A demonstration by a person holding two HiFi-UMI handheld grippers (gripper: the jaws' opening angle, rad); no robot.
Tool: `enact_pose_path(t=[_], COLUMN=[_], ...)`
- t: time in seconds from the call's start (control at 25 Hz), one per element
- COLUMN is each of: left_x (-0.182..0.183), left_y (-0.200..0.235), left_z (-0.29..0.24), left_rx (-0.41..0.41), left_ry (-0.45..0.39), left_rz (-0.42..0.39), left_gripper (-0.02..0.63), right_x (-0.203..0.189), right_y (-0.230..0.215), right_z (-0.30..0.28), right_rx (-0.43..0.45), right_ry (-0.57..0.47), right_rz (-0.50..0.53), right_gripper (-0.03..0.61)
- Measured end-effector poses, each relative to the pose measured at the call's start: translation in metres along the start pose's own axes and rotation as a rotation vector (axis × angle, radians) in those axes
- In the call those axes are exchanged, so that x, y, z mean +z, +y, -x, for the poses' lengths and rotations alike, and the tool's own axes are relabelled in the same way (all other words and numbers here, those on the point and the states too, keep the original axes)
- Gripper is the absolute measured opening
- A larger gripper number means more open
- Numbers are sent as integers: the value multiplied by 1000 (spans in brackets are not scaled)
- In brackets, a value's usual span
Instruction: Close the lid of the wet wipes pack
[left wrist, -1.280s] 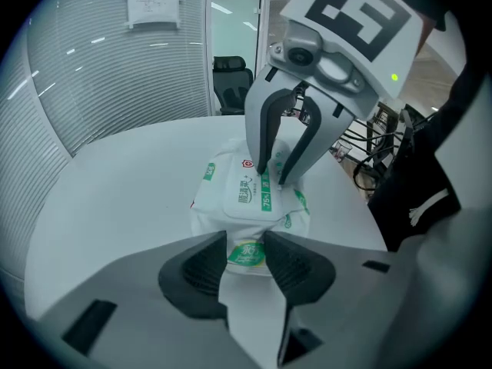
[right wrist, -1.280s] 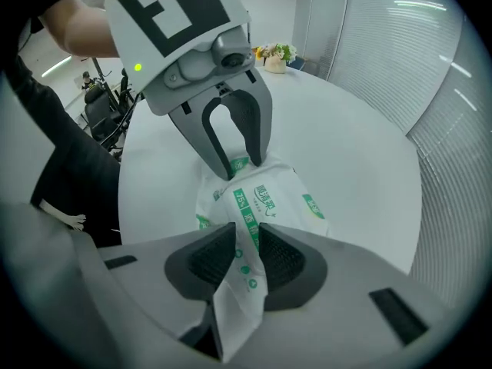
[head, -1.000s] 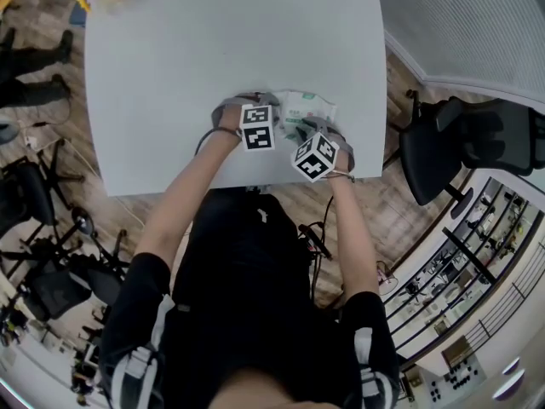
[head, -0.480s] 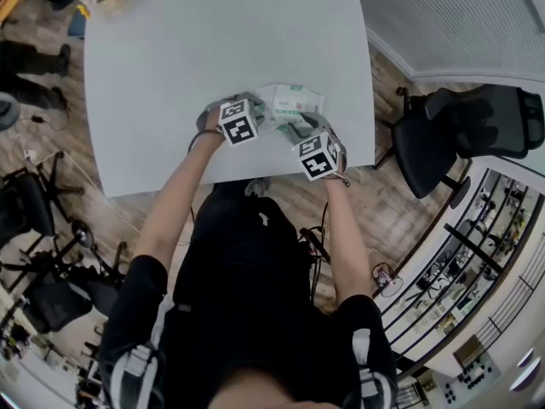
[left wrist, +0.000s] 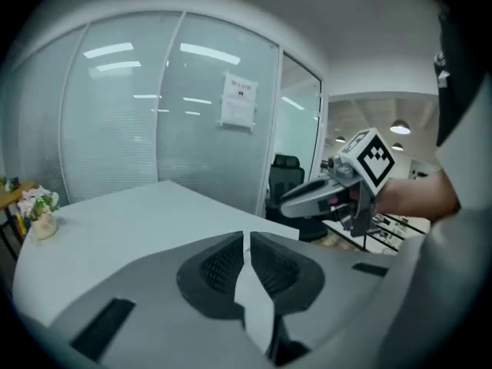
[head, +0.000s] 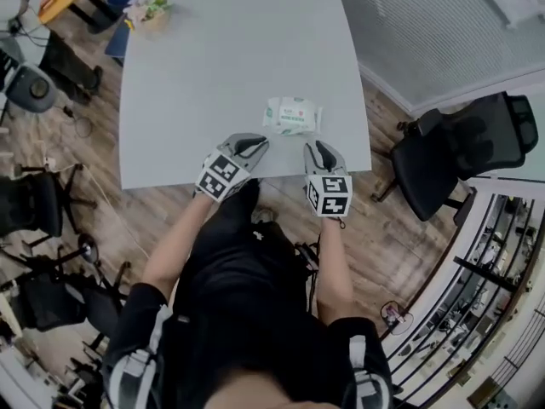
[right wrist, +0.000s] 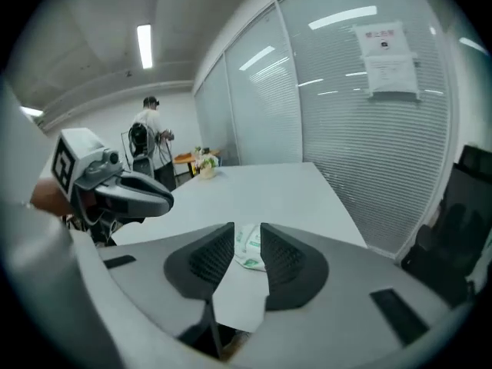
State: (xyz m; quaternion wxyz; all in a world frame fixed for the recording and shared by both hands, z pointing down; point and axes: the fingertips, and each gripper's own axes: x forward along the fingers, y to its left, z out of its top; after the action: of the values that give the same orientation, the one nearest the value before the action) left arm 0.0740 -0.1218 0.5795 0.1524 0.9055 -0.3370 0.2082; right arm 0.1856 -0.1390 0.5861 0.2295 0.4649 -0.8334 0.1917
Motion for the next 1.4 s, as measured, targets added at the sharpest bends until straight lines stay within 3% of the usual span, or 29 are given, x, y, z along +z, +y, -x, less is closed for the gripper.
enact_pose_path(t=[0.16, 0.28, 0.52, 0.72, 0.96, 1.4], left_x=[40, 63, 93, 100, 89, 68], left_y=[-22, -38, -60, -52, -35, -40], left_z=[59, 93, 151, 189, 213, 227], left_rx=[148, 175, 193, 223, 205, 153], left_ry=[-168, -262, -436, -488, -507, -508], left_rz=[36, 26, 50, -17, 43, 73], left_gripper=[44, 43, 43, 43, 43, 43], right_x=[24, 47, 68, 73, 61, 68], right_y=[15, 27, 59, 91, 128, 151], right_z=[52, 87, 142, 155, 149, 154], right_rx=[-37, -76, -118, -138, -140, -170], right_ry=[-154, -267, -371, -387, -364, -379], right_rz=[-110, -150, -150, -145, -121, -120], right_gripper=[106, 77, 55, 46, 28, 21])
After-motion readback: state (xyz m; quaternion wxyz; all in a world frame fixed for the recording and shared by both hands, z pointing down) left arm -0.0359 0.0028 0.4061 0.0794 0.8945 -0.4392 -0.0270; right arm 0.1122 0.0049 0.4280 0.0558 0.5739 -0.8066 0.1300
